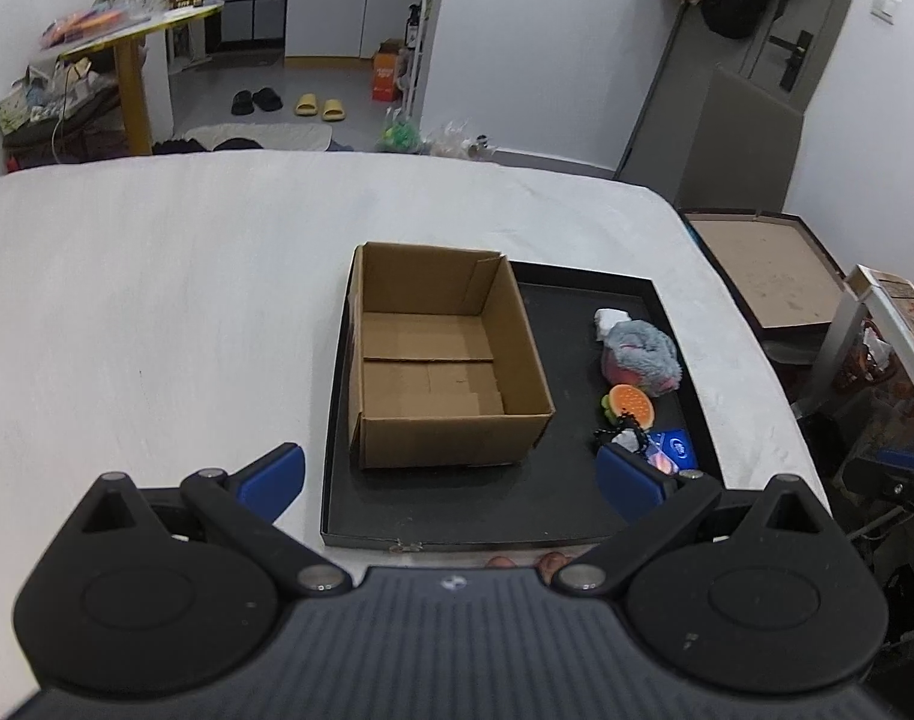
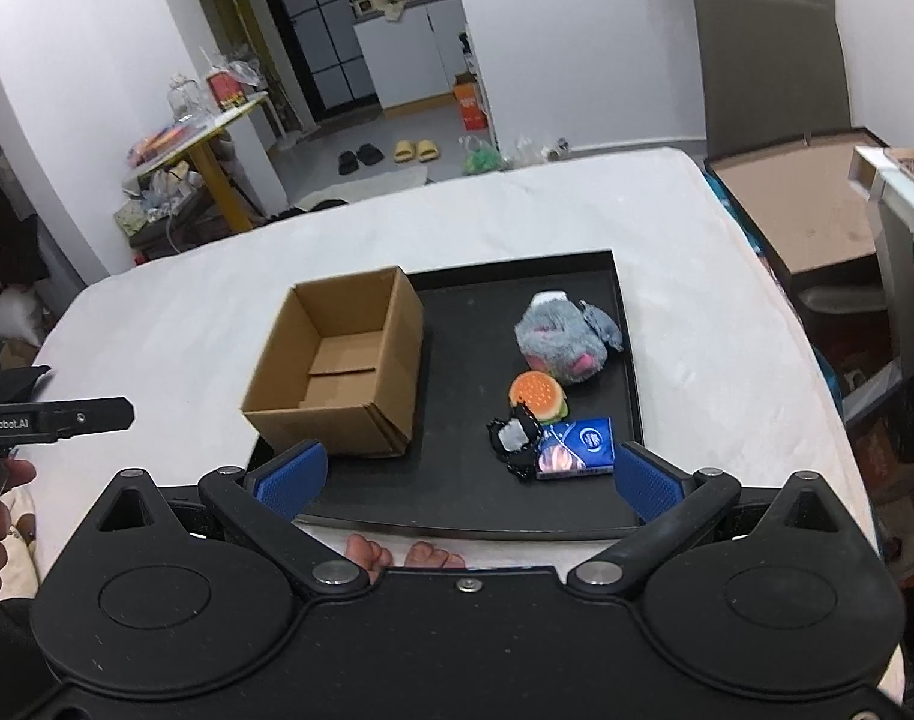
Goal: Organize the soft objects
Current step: 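Close the left gripper on the cardboard box wall while the right gripper approaches the blue tissue pack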
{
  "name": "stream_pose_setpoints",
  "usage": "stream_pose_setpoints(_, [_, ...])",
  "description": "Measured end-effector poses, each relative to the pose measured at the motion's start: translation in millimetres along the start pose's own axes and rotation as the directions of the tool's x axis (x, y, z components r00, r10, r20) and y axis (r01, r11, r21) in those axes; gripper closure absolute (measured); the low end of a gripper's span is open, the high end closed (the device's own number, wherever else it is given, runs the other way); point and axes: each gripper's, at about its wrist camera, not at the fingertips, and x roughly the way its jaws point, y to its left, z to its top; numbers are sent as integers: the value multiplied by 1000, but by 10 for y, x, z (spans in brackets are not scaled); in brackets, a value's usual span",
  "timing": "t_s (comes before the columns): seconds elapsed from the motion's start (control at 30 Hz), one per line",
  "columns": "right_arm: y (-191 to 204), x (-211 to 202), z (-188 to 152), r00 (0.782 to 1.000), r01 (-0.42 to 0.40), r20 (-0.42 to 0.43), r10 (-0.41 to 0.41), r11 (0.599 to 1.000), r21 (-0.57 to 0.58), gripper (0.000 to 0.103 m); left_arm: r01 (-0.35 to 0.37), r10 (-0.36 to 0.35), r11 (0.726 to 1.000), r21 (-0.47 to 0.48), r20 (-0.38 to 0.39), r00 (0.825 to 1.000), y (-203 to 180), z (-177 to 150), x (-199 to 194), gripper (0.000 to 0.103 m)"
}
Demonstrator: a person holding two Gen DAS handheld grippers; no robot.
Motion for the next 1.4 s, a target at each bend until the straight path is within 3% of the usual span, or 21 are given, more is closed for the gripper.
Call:
stream_pose_setpoints(0.77, [-356, 727, -20, 998, 52, -40, -50, 998, 45, 0, -31, 26, 997, -66, -72, 997, 338, 210, 848, 1])
stream_pose_setpoints(1.0, [-382, 949, 12, 993, 93, -70, -93, 996, 1, 0, -51, 44, 996, -71, -94, 995, 401, 271, 1117, 1])
stream_pose_setpoints(1.23, [-408, 1178, -4, 992, 79, -102, -80, 997, -11, 1, -60, 52, 995, -82, -100, 994, 444, 300, 1348, 3])
stream_pose_setpoints(1.4, [-402, 1392, -50, 989, 68, -134, -71, 997, -27, 8, -70, 61, 993, -95, -96, 993, 501, 300, 1493, 5])
